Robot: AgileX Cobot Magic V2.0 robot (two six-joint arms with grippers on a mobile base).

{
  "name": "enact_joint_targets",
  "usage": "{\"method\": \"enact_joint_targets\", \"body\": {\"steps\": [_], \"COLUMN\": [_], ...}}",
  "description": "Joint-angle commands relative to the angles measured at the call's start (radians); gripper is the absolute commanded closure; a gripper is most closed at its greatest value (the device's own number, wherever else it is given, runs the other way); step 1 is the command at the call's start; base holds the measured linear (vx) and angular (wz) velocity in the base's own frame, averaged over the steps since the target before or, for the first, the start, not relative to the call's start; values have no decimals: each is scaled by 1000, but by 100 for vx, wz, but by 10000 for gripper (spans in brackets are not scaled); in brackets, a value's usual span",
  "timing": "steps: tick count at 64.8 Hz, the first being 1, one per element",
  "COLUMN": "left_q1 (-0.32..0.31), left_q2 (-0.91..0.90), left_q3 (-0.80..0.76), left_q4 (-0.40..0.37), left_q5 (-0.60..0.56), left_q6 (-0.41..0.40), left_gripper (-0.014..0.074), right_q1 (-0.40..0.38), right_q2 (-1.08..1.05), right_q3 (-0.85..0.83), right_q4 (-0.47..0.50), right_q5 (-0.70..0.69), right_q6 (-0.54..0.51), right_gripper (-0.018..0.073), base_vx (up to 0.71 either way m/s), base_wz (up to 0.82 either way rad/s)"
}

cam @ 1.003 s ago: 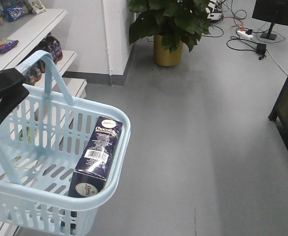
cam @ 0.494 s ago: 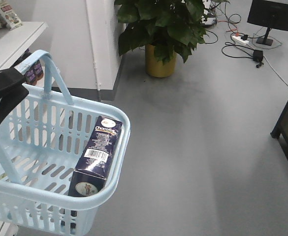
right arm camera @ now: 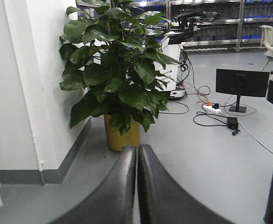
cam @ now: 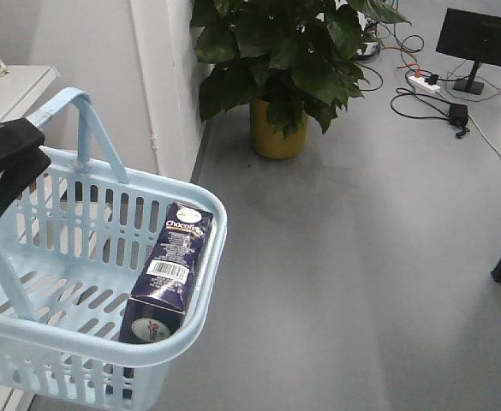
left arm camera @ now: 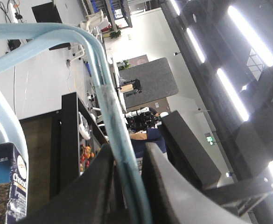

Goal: Left arm holds basket, right arm returns cookies
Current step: 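Hold the basket and turn the base toward the snack shelf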

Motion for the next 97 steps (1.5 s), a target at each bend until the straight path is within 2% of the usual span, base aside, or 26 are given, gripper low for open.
{"method": "enact_joint_targets", "body": {"steps": [1,61,97], "left_q1": [-8,-8,-8], "left_q2": [-9,-9,-6], "left_q3": [-33,-33,-33], "left_q4": [-65,-65,-65], "left_q5": [20,15,-13], "left_q6": [5,5,5], "left_gripper": [603,603,603], "right_q1": [-6,-6,-6], "right_q2": [-12,-12,-12], "right_q3": [0,0,0], "right_q4": [0,0,0], "right_q5": [-75,-75,-75], "right_q6": [-9,-9,-9], "right_gripper": [567,567,567], "base_vx": [48,44,17], "base_wz": [4,0,31]}}
